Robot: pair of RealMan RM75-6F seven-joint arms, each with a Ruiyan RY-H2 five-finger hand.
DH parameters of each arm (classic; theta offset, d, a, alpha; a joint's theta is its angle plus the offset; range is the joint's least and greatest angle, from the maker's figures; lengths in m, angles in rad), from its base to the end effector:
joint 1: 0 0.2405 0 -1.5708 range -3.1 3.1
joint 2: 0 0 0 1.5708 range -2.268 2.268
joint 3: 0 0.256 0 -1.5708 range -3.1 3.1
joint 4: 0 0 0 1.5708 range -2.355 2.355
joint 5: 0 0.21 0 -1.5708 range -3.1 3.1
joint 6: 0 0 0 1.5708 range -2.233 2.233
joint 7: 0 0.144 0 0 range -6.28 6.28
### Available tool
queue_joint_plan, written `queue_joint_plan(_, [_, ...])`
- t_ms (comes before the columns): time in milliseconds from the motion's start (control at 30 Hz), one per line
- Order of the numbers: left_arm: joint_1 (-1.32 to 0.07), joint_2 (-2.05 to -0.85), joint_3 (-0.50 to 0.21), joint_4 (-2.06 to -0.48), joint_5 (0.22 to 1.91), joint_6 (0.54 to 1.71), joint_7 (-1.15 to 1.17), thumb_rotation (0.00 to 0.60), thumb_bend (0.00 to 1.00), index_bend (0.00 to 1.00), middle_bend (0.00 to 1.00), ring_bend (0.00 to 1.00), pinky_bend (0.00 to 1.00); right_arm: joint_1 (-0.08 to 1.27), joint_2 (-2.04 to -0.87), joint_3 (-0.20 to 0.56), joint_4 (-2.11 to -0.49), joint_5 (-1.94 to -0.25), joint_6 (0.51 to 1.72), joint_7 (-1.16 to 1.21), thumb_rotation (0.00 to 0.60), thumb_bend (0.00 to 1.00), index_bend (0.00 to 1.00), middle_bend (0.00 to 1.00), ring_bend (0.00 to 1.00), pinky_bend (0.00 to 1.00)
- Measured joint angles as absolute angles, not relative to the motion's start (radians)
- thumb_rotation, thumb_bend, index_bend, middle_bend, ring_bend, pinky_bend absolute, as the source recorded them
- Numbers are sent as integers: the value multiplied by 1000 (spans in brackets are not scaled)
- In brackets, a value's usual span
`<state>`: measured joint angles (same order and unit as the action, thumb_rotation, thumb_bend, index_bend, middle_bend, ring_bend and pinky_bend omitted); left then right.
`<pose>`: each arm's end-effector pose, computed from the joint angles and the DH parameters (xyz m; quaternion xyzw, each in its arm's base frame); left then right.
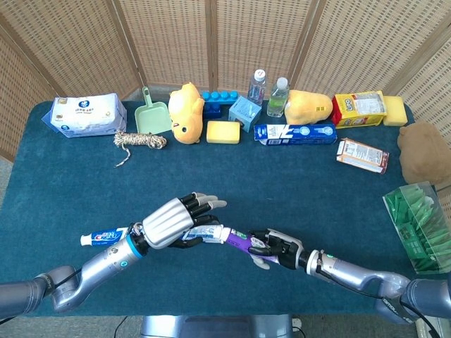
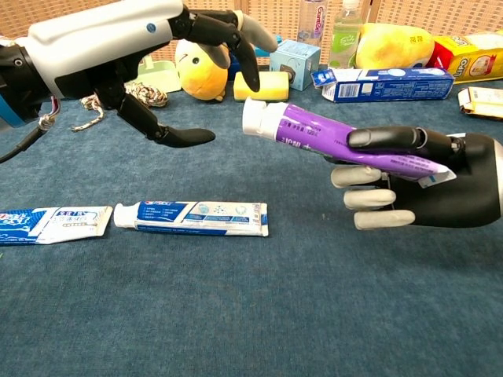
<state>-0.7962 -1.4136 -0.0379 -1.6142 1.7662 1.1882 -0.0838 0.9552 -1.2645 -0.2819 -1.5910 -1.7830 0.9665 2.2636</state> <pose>-0.0785 0.2817 0.0207 -0.7895 -0.2349 -0.5359 0.1852 -0.1536 -0.2695 0.0109 -0.2515 0.9109 -0.2705 0.1838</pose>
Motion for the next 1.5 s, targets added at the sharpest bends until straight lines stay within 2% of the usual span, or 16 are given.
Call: queue_joint_plan(1500, [-766,-1406,-3,-1609,1776,1196,-96,600,265,332,158,165,232,961,-1273,-307,-1544,-1753,1026,2405,600,391,901,763,743,809])
